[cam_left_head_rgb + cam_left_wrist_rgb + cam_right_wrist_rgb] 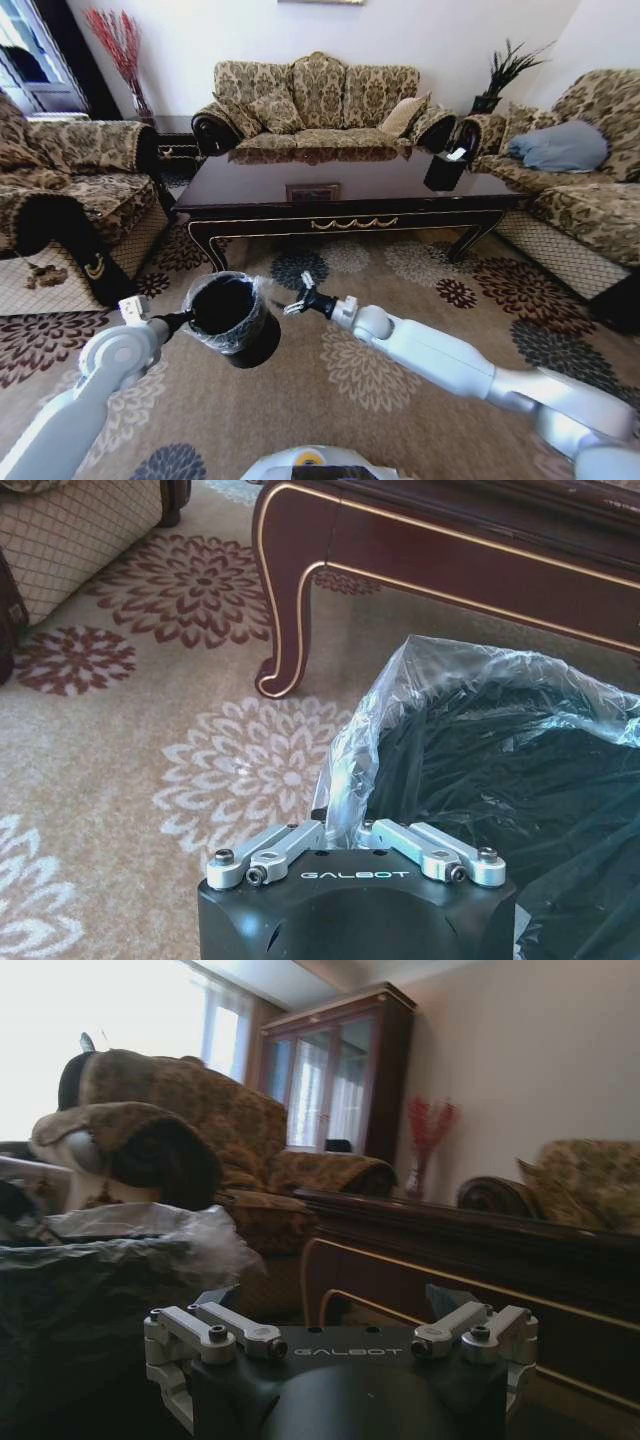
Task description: Move to the front of the table and pick up the trash from the floor, then place it into the trash bin.
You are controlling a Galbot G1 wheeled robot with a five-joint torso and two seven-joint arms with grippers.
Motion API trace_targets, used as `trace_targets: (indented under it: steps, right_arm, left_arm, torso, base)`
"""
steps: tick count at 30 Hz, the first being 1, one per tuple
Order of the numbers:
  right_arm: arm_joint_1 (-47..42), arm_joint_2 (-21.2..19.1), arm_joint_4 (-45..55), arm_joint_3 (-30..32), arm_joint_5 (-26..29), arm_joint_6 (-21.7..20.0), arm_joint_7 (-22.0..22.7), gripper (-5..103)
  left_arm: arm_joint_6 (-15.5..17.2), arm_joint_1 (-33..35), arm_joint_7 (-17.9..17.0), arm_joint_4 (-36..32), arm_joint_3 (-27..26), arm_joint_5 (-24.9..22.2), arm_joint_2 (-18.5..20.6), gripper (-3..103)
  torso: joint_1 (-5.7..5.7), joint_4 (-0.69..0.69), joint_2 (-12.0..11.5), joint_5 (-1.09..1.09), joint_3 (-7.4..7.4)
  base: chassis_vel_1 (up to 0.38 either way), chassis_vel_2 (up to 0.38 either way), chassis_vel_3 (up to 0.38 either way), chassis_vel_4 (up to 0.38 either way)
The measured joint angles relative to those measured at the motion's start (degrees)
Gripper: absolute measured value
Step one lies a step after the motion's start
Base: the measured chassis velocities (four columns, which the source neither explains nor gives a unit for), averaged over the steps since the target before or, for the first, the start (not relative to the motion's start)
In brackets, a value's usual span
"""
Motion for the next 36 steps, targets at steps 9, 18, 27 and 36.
trace_targets:
  steps: [9,18,27,36]
  right_arm:
    - [-11.66,0.16,1.19,14.98,7.89,-12.93,28.22,100]
    - [-20.44,6.43,0.34,27.52,17.75,-23.61,55.81,100]
    - [-25.2,14.51,-2.85,37.18,26.96,-24.86,62.86,100]
    - [-24.85,27.56,-10.73,45.69,28.01,-19.86,69.06,100]
  left_arm:
    - [0.01,-0.87,-0.06,0.03,-0.06,-1.26,2.17,4]
    - [0.01,0.68,-0.17,-1.06,-1.4,-1.79,3.41,4]
    - [-0.03,2.4,-1.93,-3.44,-2.64,-2.56,4.13,4]
    - [-0.11,5.26,-2.62,-5.12,-4.8,-2.65,3.41,4]
  torso:
    - [-0.01,-0.02,0.0,0.0,0.0]
    - [-0.01,0.0,0.0,-0.01,0.0]
    - [-0.01,-0.02,0.0,-0.02,0.0]
    - [0.0,0.0,0.0,-0.01,0.0]
  base:
    - [0.0,0.0,0.0,0.0]
    - [0.0,0.0,0.0,0.0]
    - [0.0,0.0,0.0,0.0]
    - [0.0,0.0,0.0,0.0]
